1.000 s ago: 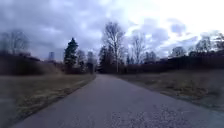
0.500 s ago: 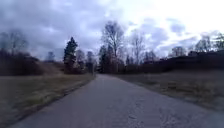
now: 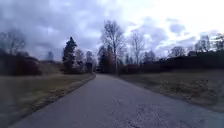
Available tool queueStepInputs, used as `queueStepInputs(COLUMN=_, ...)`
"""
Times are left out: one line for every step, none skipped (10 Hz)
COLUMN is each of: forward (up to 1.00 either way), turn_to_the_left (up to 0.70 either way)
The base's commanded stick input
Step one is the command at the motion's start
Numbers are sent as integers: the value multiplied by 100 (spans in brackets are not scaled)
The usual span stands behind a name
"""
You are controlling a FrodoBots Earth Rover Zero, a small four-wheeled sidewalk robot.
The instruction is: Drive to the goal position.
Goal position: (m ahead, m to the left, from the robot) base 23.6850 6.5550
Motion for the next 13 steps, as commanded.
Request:
queueStepInputs(forward=50, turn_to_the_left=0)
queueStepInputs(forward=50, turn_to_the_left=0)
queueStepInputs(forward=50, turn_to_the_left=0)
queueStepInputs(forward=50, turn_to_the_left=0)
queueStepInputs(forward=50, turn_to_the_left=0)
queueStepInputs(forward=50, turn_to_the_left=0)
queueStepInputs(forward=50, turn_to_the_left=0)
queueStepInputs(forward=50, turn_to_the_left=0)
queueStepInputs(forward=50, turn_to_the_left=0)
queueStepInputs(forward=50, turn_to_the_left=0)
queueStepInputs(forward=50, turn_to_the_left=0)
queueStepInputs(forward=50, turn_to_the_left=15)
queueStepInputs(forward=50, turn_to_the_left=41)
